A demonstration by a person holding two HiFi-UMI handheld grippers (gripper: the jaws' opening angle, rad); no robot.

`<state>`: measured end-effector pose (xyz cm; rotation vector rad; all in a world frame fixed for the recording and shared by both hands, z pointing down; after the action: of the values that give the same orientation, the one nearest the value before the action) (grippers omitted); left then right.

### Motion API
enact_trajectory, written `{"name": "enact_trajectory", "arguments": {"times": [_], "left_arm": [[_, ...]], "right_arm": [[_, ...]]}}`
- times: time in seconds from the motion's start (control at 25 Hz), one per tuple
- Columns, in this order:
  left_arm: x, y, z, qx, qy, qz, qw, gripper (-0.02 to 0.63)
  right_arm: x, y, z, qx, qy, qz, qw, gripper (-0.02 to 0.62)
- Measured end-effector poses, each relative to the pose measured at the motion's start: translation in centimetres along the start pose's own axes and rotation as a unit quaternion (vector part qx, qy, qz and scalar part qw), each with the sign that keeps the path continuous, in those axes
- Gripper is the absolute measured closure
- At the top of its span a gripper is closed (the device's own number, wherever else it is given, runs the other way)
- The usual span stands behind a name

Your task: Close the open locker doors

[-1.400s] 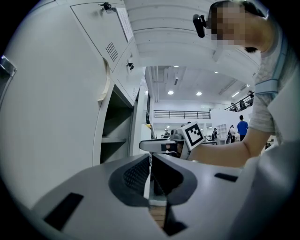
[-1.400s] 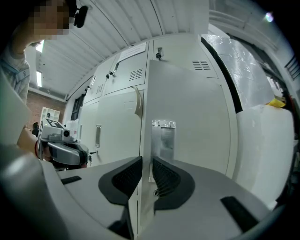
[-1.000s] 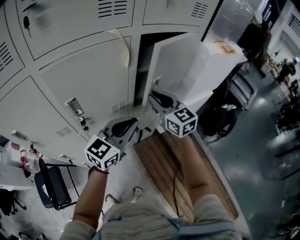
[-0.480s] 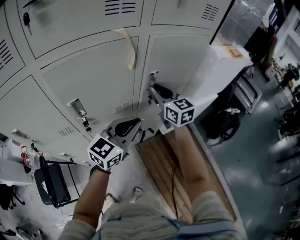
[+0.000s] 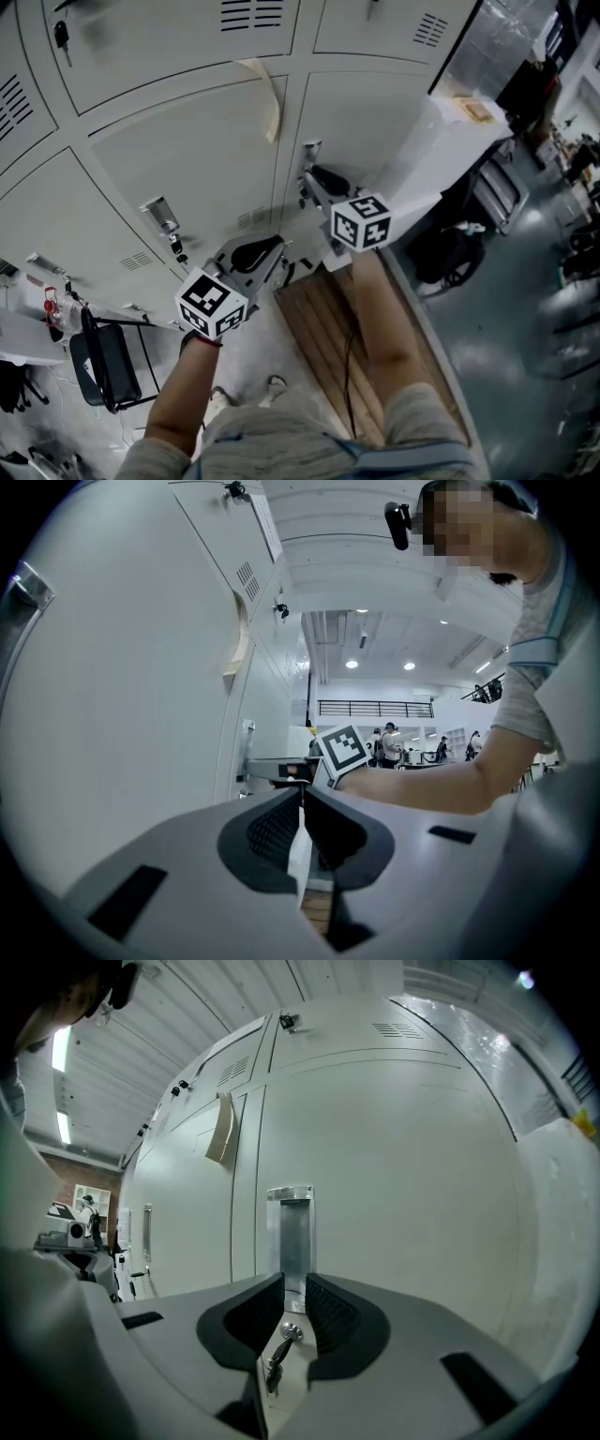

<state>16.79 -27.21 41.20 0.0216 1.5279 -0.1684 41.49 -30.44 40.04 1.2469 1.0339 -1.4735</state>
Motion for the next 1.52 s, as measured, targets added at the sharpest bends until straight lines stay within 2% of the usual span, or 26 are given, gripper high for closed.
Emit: {"name": "enact_trajectory", "arguments": {"times": [0.56,0.88,1.16,1.52], "left_arm": [[0.2,0.8,-0.4,0.006,0.001,0.002,1.0,0.601],[0.9,1.7,-1.6,0.012,0.003,0.012,0.9999,0.601],[1.1,2.6,-4.2,0.018,0.004,0.014,0.9997,0.601],[1.1,4.4,-7.7,0.02,0.01,0.018,0.9996,0.601]], "right_arm": [[0.2,-0.1,0.1,-0.006,-0.009,0.0,1.0,0.518],[2.0,-1.4,-1.7,-0.001,0.019,-0.004,1.0,0.518],[2.5,-5.2,-5.0,0.027,0.047,-0.01,0.998,0.518],[3.0,-13.1,-9.8,0.085,0.077,-0.028,0.993,0.518]]}}
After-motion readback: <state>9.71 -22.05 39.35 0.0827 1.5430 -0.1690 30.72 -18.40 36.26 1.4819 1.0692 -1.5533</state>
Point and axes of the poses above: the fingertips, and each gripper's own axes: z forward along the fingers, y to its right, x out of its top, the point moved 10 cm from there along -z, backward along the fingers, and after that the axes turned 3 degrees about -z, right-handed, at the moved point
